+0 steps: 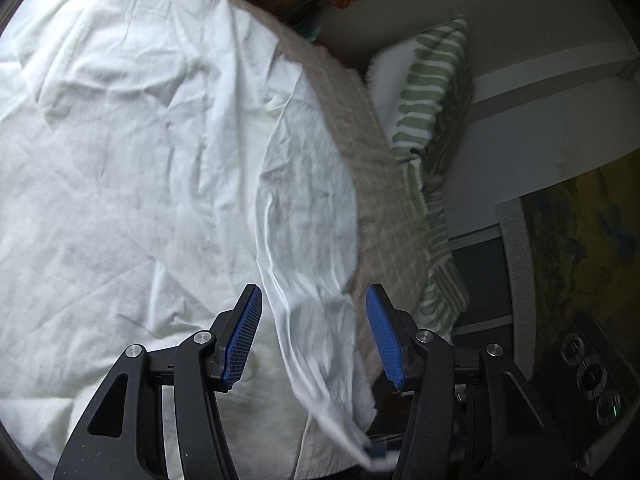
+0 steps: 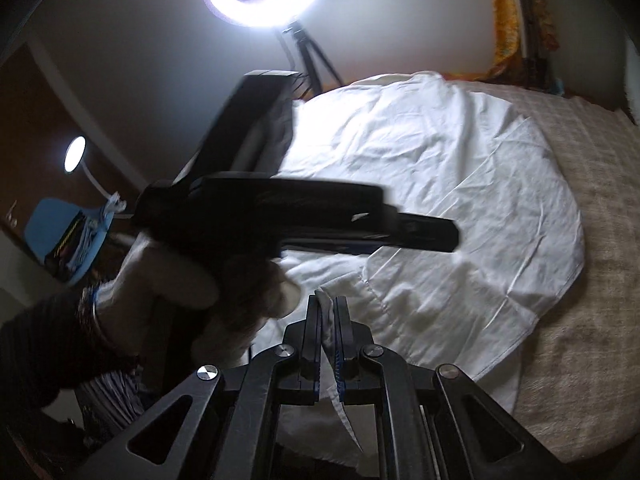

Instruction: Fold small clothes

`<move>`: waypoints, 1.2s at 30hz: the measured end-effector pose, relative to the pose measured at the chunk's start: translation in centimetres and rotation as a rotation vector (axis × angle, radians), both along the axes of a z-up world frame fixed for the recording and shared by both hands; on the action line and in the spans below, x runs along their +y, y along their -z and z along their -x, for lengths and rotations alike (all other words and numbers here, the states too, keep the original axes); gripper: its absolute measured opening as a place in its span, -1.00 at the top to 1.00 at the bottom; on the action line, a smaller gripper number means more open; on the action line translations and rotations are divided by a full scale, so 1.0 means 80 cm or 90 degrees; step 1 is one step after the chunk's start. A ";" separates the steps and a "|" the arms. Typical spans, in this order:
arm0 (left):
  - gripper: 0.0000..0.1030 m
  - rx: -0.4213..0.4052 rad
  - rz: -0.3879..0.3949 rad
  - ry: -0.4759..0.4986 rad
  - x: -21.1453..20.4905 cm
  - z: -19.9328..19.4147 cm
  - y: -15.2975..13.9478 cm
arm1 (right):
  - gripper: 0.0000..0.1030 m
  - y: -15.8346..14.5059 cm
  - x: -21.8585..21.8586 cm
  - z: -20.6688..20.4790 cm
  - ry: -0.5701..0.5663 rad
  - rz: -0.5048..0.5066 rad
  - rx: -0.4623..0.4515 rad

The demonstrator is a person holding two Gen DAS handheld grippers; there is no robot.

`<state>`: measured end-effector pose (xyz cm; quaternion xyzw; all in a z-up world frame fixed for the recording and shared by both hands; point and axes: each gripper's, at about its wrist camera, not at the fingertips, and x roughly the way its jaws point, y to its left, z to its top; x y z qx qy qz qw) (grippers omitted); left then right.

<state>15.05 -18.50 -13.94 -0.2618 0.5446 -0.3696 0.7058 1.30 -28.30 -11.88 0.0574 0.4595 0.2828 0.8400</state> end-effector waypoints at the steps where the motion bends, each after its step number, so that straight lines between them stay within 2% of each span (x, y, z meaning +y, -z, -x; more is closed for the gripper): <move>1: 0.14 -0.001 -0.005 0.003 -0.001 0.001 0.001 | 0.94 0.000 0.004 0.003 -0.009 0.001 -0.002; 2: 0.26 -0.004 -0.009 0.008 -0.003 0.003 0.002 | 0.94 -0.001 0.007 0.005 -0.014 -0.001 -0.004; 4: 0.64 -0.016 -0.014 0.018 -0.004 0.009 0.002 | 0.93 -0.004 0.008 0.010 -0.024 -0.004 -0.002; 6: 0.87 -0.031 -0.014 0.019 -0.004 0.013 -0.001 | 0.87 -0.007 0.008 0.013 -0.046 -0.011 0.006; 8: 0.87 -0.040 -0.010 0.013 0.001 0.015 -0.004 | 0.72 -0.016 0.001 0.017 -0.047 -0.012 0.008; 10: 0.88 -0.045 -0.004 0.007 0.005 0.018 -0.008 | 0.45 -0.031 -0.020 0.016 -0.040 -0.049 0.010; 13: 0.89 -0.064 -0.010 0.011 0.012 0.025 -0.015 | 0.35 -0.064 -0.057 0.011 -0.004 -0.088 -0.021; 17: 0.92 -0.088 -0.022 0.011 0.018 0.033 -0.023 | 0.26 -0.087 -0.102 -0.045 0.086 -0.052 -0.043; 20: 0.92 -0.109 -0.031 0.010 0.019 0.041 -0.029 | 0.25 -0.074 -0.120 -0.128 0.170 0.019 -0.020; 24: 0.93 -0.137 -0.051 0.023 0.014 0.051 -0.035 | 0.26 -0.041 -0.124 -0.243 0.231 0.111 0.016; 27: 0.93 -0.141 -0.054 0.026 0.014 0.056 -0.034 | 0.27 -0.020 -0.134 -0.299 0.255 0.123 0.048; 31: 0.93 -0.139 -0.061 0.047 0.011 0.062 -0.024 | 0.26 0.001 -0.152 -0.351 0.290 0.144 0.075; 36: 0.93 -0.164 -0.082 0.068 0.003 0.070 -0.019 | 0.26 0.023 -0.151 -0.387 0.300 0.145 0.100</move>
